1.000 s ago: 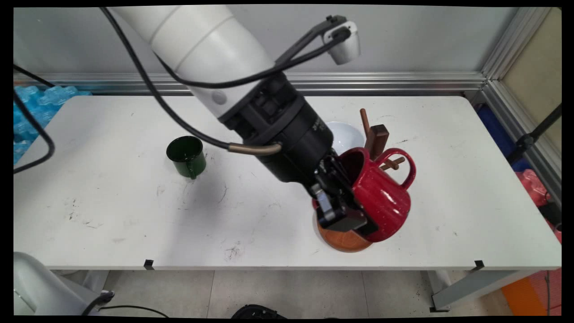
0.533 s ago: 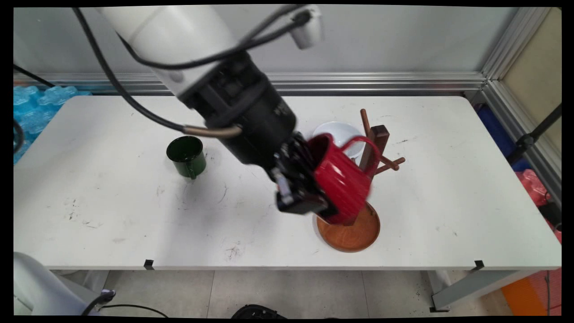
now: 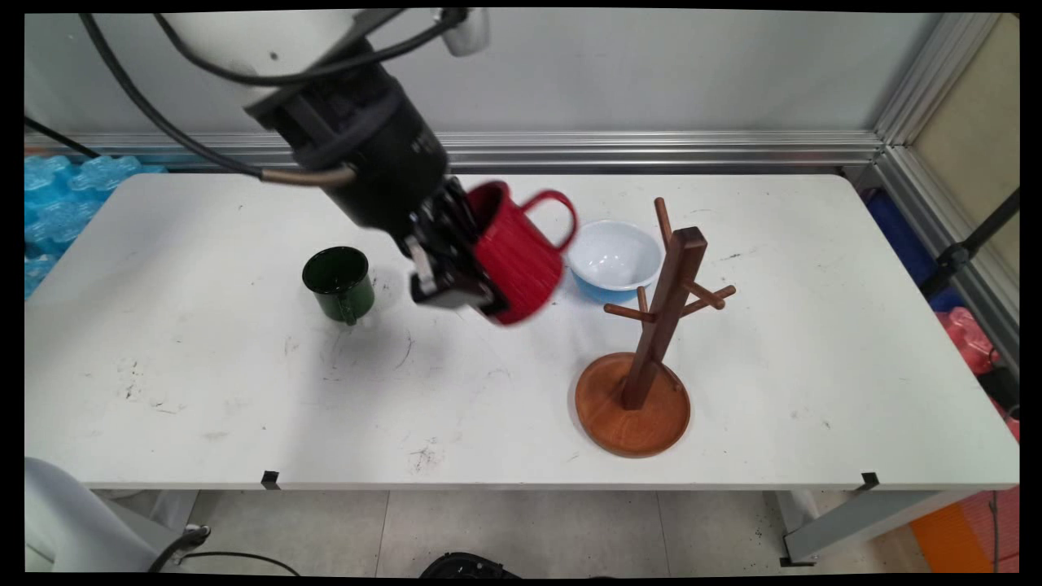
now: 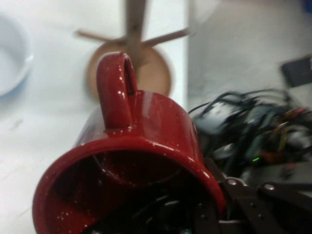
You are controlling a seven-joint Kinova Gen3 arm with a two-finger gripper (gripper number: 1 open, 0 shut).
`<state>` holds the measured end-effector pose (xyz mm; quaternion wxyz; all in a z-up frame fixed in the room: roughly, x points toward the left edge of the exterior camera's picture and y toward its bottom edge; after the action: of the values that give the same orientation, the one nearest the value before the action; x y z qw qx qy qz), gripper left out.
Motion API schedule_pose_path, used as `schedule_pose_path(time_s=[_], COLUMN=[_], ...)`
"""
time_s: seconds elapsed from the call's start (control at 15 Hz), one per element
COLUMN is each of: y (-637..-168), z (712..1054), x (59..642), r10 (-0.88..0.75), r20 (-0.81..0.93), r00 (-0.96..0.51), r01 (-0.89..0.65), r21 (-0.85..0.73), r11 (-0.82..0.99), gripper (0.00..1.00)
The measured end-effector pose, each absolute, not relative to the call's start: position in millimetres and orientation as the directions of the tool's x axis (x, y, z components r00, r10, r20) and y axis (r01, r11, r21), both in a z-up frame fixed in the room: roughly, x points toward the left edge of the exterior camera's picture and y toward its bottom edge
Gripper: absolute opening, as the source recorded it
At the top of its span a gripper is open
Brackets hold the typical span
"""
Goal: Place the picked object on the table
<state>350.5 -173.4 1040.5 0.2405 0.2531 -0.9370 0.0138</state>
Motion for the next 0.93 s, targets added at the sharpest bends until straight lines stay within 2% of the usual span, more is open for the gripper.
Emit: schedule_pose_path(time_s=[0.47, 0.93], y=[-209, -266], z=[1043, 1022], x=[388, 420], r10=[-0.492, -0.484], r20=[0.356, 0.251], r00=[-0.795, -0.838], r01=[-0.548, -0.534], r21=[-0.072, -0.203], r11=[0.833, 0.82], gripper=[0.0, 0.0])
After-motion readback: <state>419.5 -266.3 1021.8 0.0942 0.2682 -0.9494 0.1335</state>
